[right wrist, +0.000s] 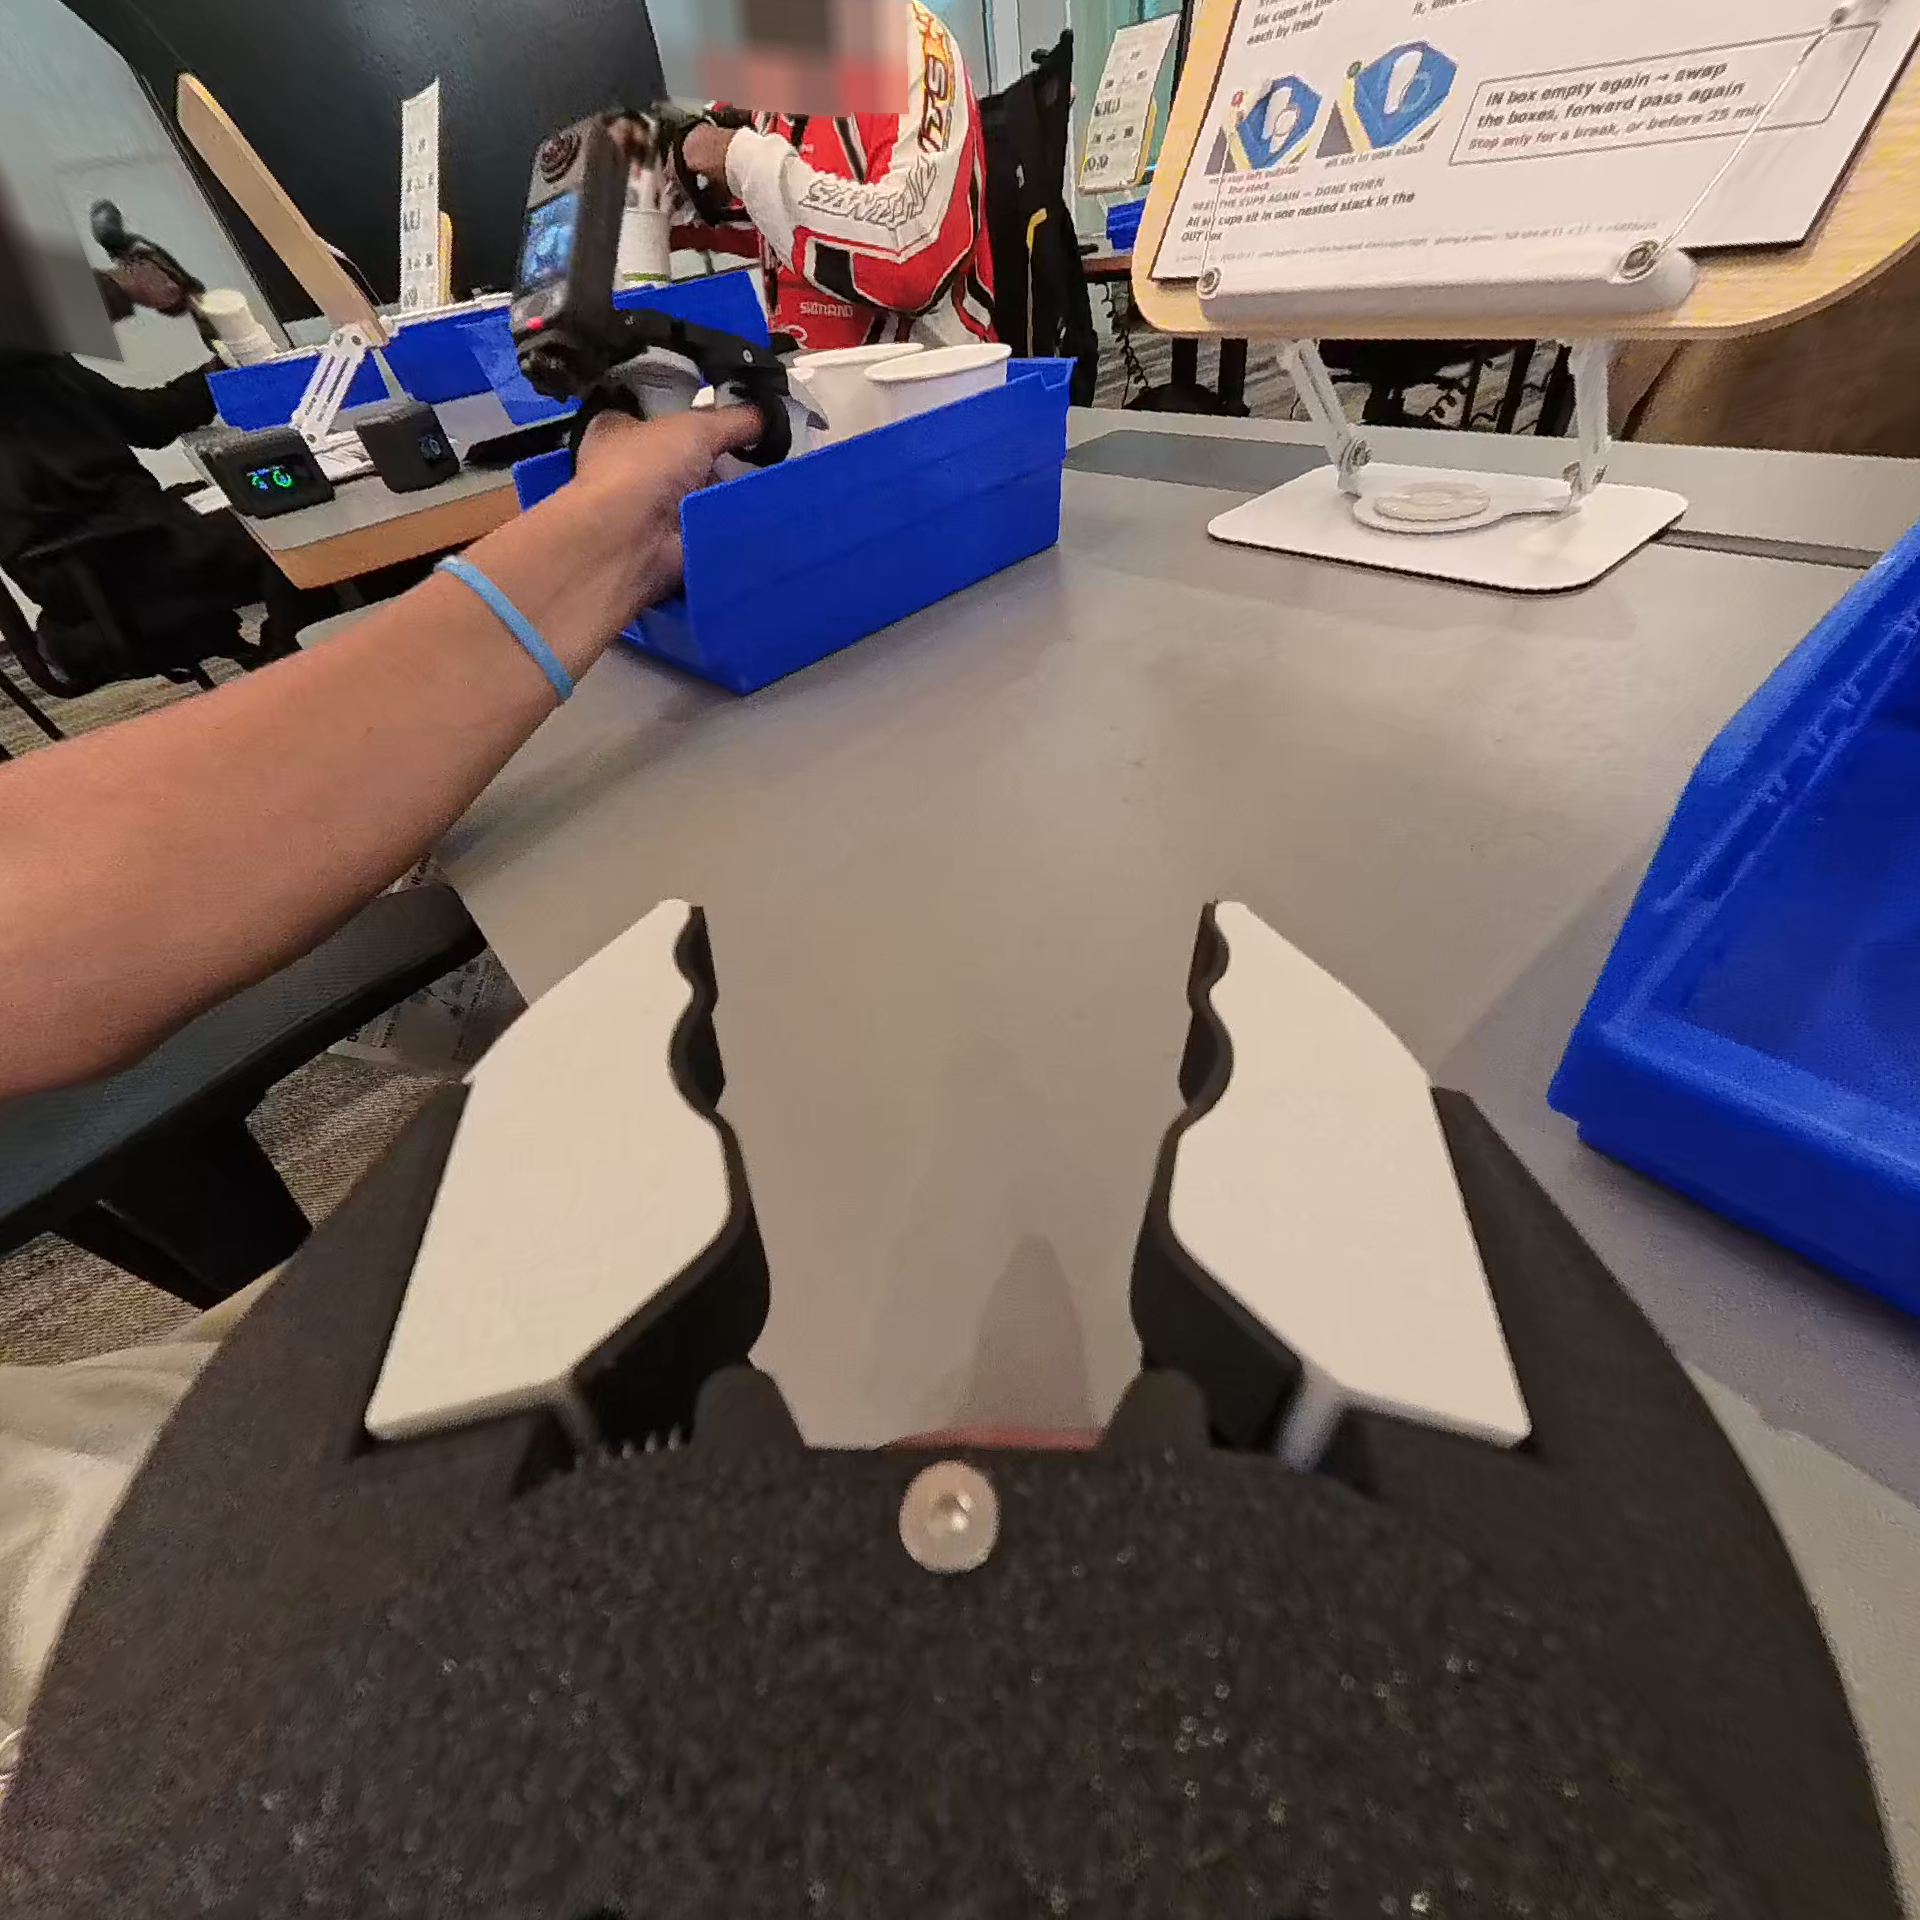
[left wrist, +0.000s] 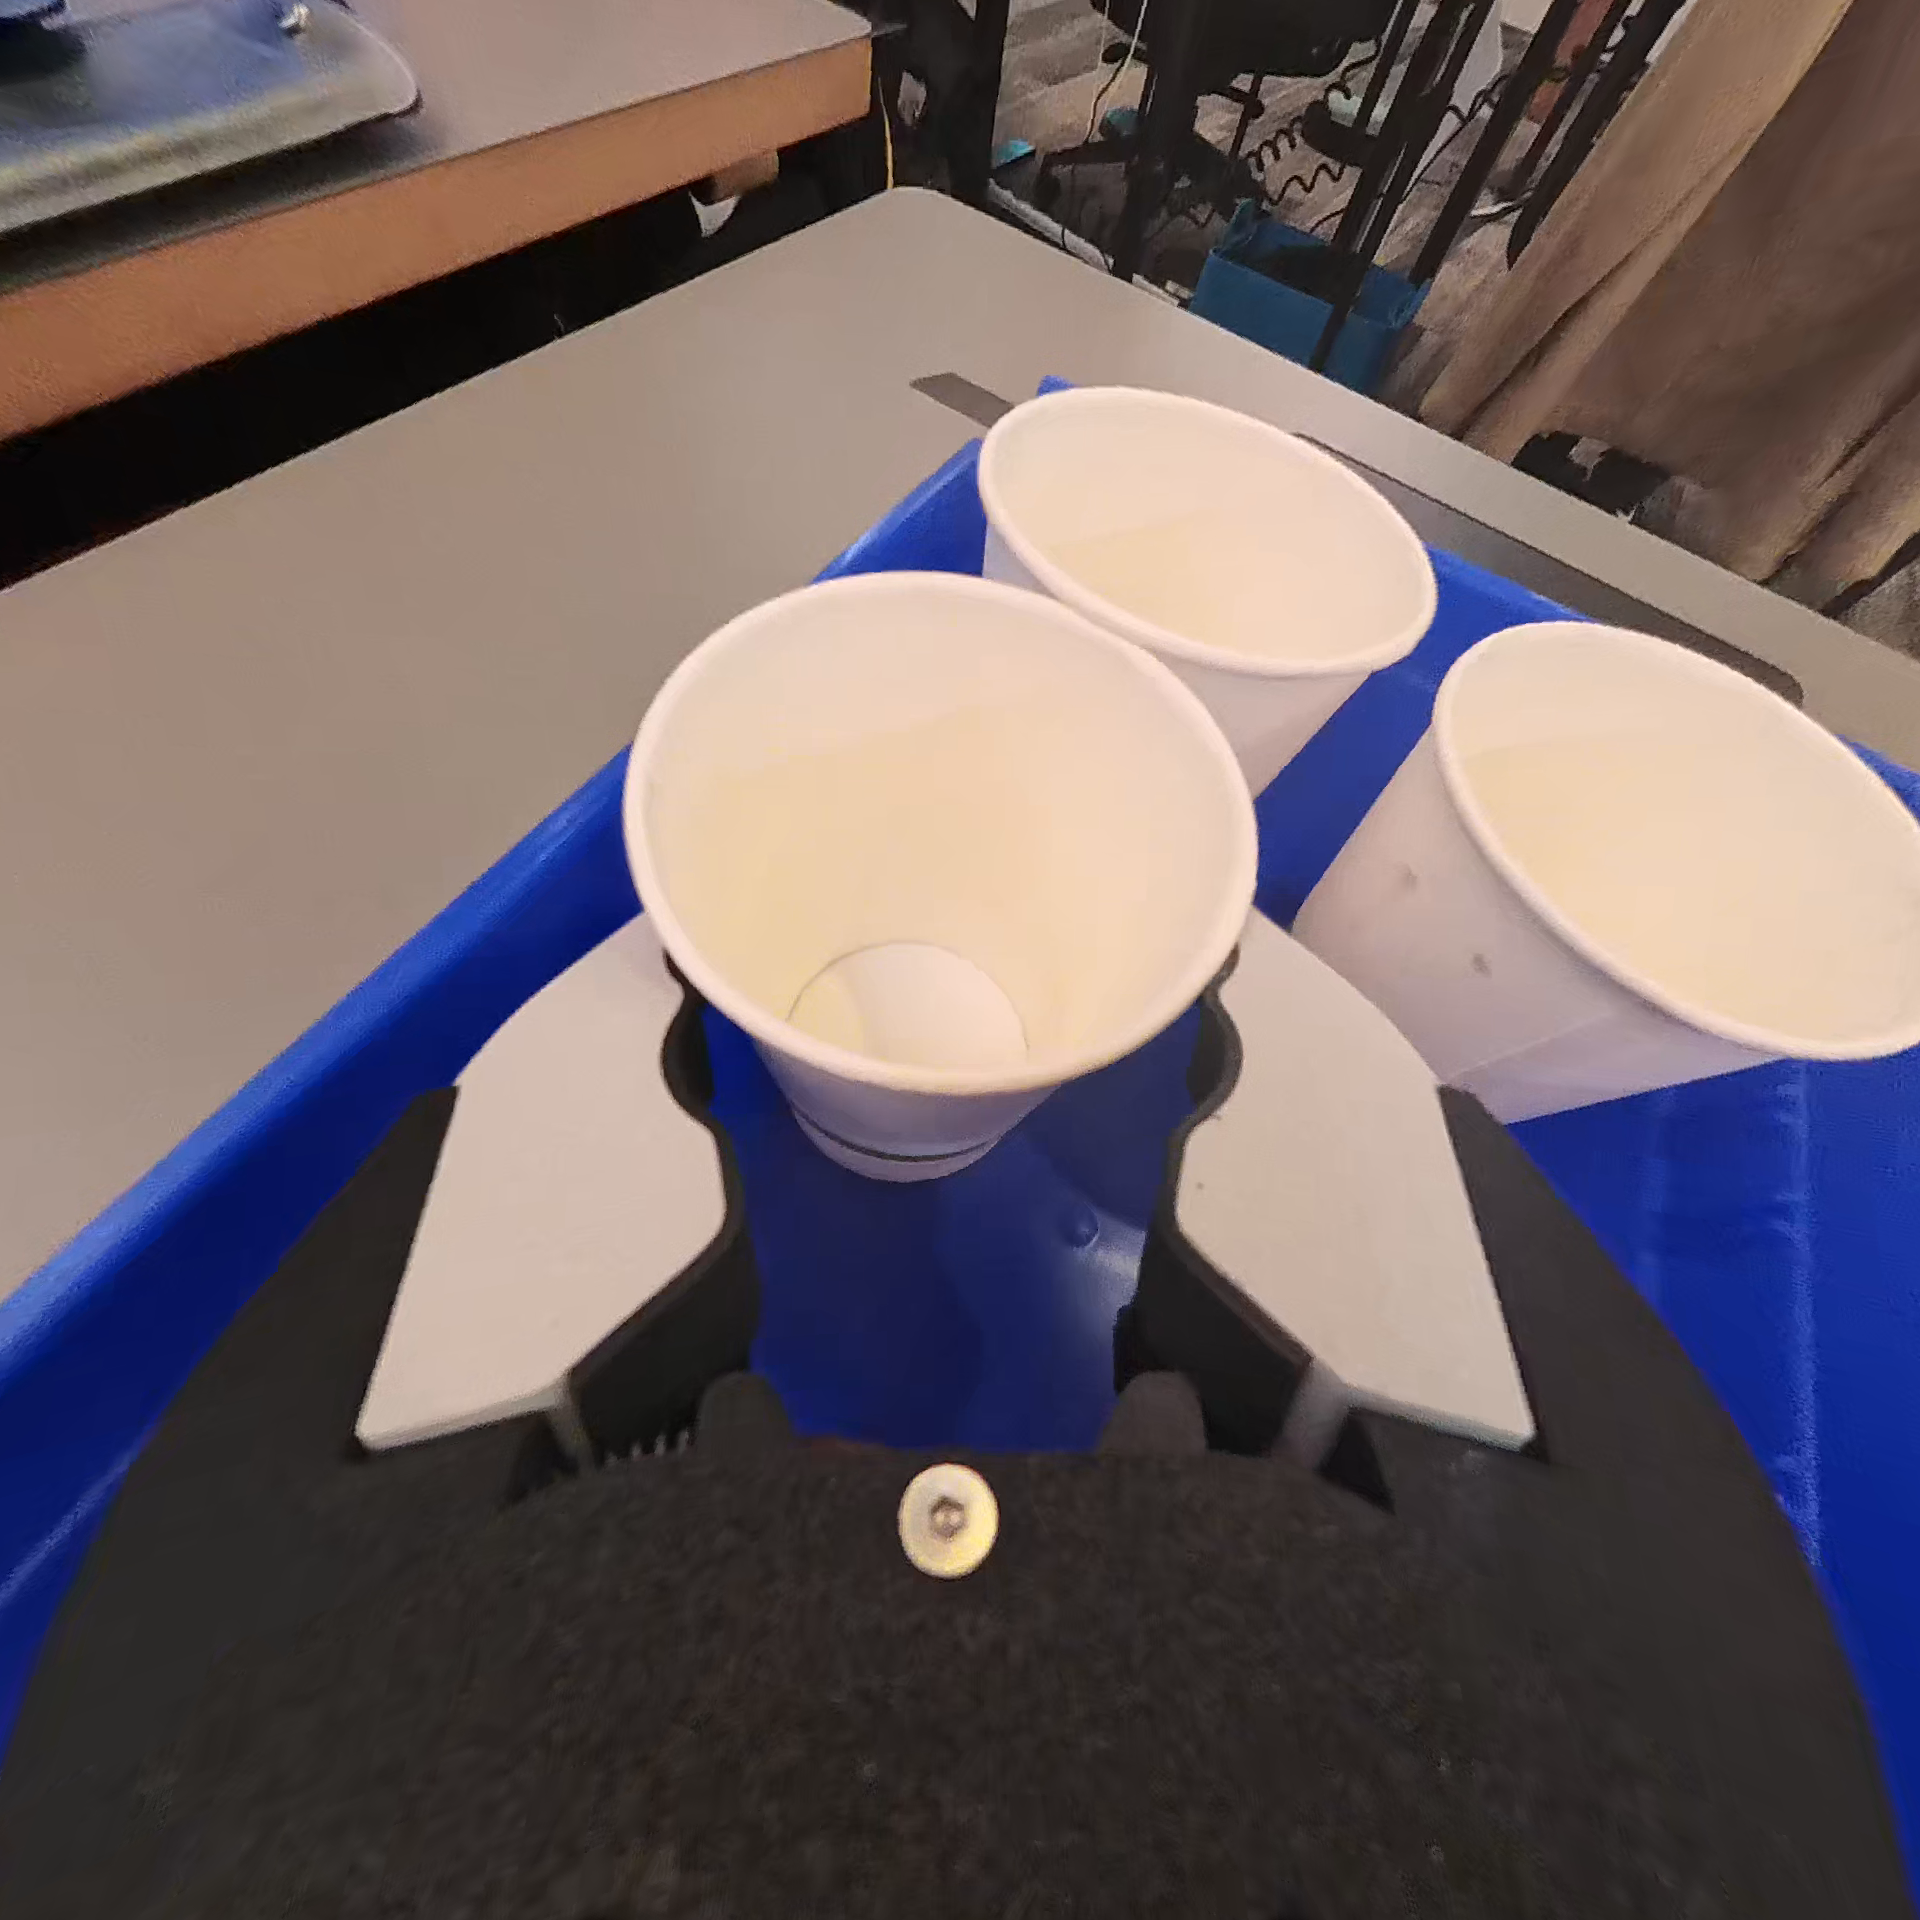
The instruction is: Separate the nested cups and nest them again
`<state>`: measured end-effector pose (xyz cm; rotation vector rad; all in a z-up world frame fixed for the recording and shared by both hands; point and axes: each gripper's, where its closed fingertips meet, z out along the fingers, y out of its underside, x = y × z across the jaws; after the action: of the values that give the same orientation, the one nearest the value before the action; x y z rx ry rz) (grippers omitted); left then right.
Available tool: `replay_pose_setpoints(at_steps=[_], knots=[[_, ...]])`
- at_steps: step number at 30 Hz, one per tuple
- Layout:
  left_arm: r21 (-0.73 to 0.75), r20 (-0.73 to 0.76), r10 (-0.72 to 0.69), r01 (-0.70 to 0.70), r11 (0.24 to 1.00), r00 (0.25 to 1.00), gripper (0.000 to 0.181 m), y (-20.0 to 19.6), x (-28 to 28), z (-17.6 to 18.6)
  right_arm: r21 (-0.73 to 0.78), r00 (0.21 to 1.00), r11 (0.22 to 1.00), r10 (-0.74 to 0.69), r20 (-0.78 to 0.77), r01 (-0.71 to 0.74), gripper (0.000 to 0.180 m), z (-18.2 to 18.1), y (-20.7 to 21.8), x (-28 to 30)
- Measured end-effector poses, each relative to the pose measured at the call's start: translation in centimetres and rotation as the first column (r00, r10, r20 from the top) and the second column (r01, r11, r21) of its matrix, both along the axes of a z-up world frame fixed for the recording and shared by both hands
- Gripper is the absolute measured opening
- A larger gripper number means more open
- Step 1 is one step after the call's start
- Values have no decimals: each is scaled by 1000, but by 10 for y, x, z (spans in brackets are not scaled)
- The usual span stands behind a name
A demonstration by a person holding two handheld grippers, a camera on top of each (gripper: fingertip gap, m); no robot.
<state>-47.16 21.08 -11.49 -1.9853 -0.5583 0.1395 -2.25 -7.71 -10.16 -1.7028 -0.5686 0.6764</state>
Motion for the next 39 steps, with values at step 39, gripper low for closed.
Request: replay_pose_setpoints(at_steps=[39], knots=[[-63, -11, -832, 831, -552, -554, 87, -269, 340, 85, -7, 724, 770, 603, 336, -638, 98, 81, 25, -113]])
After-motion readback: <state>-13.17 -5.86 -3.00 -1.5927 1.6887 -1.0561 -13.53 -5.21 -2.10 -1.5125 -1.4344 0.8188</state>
